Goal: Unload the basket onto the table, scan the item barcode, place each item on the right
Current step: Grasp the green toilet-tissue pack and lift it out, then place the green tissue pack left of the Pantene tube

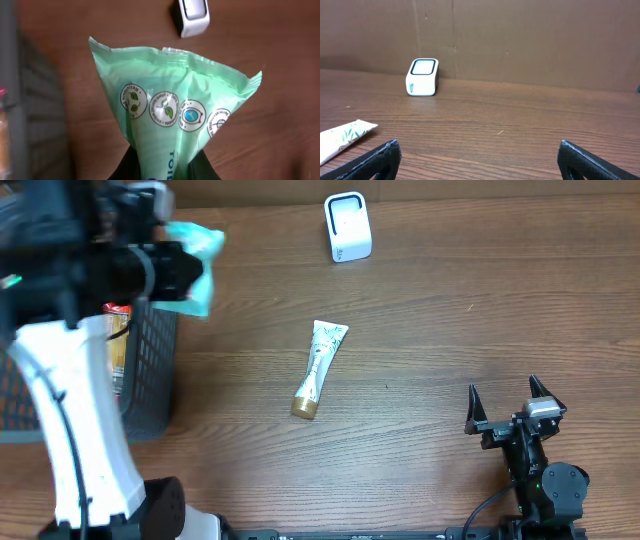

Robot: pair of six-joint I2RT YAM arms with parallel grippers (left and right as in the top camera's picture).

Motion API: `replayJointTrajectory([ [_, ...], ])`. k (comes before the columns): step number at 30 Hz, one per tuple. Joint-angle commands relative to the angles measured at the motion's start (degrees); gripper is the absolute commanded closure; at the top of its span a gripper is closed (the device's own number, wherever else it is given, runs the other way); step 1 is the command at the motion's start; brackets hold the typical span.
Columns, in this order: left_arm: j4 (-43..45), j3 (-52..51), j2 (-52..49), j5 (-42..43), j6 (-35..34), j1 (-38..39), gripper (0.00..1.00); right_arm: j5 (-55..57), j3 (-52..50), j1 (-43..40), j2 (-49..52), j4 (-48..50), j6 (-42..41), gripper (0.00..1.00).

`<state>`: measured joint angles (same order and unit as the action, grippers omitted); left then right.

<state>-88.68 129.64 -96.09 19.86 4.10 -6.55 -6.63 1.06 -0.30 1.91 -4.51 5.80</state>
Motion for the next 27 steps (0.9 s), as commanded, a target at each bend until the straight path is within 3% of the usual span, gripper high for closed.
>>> replayJointTrajectory([
  [1, 5.5, -12.5, -0.3, -4.3, -4.4, 7.1, 0.96, 0.2, -0.6, -0.2, -0.3, 0.3, 0.0, 0.00],
  [7, 16.8, -29.6, -0.3, -11.0, -11.4, 12.3, 0.96, 0.2, -0.6, -0.2, -0.3, 0.3, 0.0, 0.00],
  [13, 30.0, -46.6, -0.3, -11.5, -15.3, 13.8, 0.96, 0.2, -0.6, -0.2, -0.3, 0.3, 0.0, 0.00],
  [20, 44.4, -61.5, -0.3, -11.5, -15.9, 14.0, 0.96, 0.2, -0.6, -0.2, -0.3, 0.3, 0.0, 0.00],
  [27, 55.5, -69.9, -0.3, -11.5, -15.3, 17.8, 0.96, 0.2, -0.6, -0.2, -0.3, 0.3, 0.0, 0.00],
])
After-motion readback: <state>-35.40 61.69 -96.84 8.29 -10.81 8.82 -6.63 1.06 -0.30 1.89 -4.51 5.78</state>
